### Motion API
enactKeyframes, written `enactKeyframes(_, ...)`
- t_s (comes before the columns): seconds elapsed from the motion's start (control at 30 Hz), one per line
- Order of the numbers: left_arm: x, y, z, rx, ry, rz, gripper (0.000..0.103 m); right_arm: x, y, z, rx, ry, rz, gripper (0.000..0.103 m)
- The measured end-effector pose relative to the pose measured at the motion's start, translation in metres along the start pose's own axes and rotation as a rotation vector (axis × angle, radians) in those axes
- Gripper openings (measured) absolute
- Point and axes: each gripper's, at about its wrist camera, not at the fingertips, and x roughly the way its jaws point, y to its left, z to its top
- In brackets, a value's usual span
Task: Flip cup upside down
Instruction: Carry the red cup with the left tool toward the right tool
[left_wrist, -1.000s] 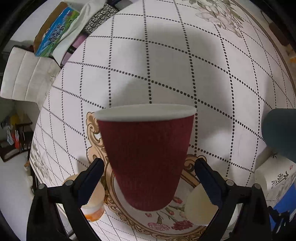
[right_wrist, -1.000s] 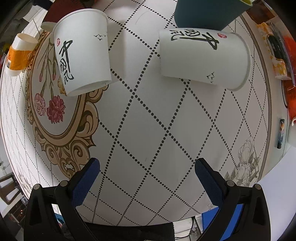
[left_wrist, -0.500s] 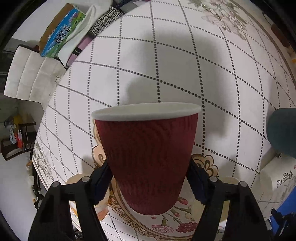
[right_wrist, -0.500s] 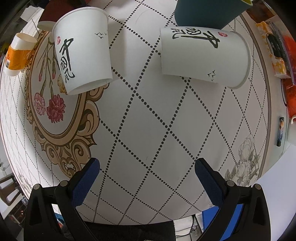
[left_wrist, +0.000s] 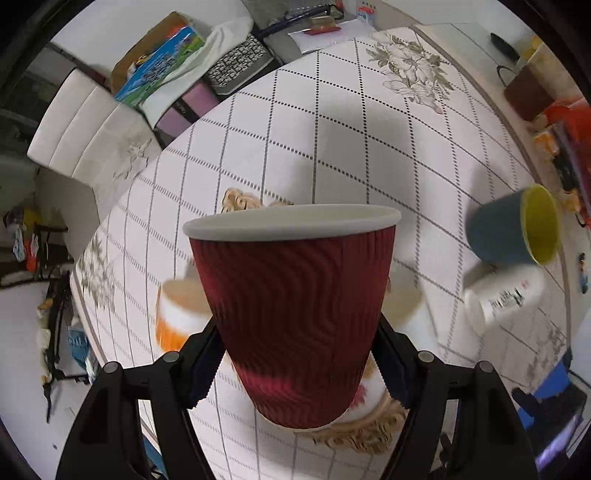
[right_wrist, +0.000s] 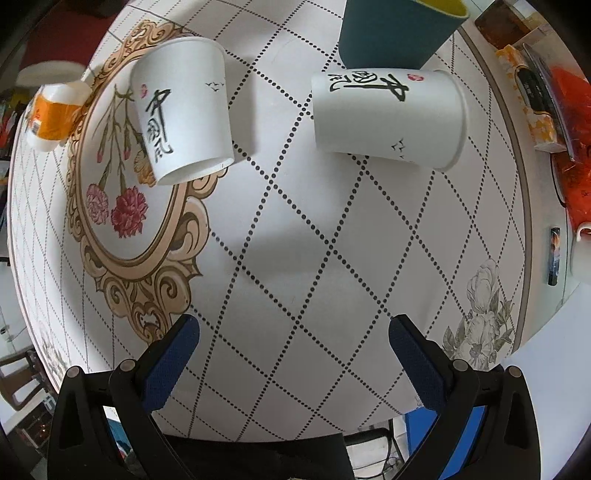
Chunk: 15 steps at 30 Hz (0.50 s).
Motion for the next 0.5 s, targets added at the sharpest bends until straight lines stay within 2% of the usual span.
enactKeyframes(0.27, -0.017, 0.001, -0.071, -0.135, 0.054, -0.032, 0.072, -0.011, -0.002, -0.032, -0.072, -0.016, 0.010, 0.103)
enactKeyframes(0.5, 0.011, 0.007, -0.139, -0.350, 0.156, -0.123, 0.072, -0.006, 0.008, -0.061, -0.175, -0.024, 0.010, 0.103)
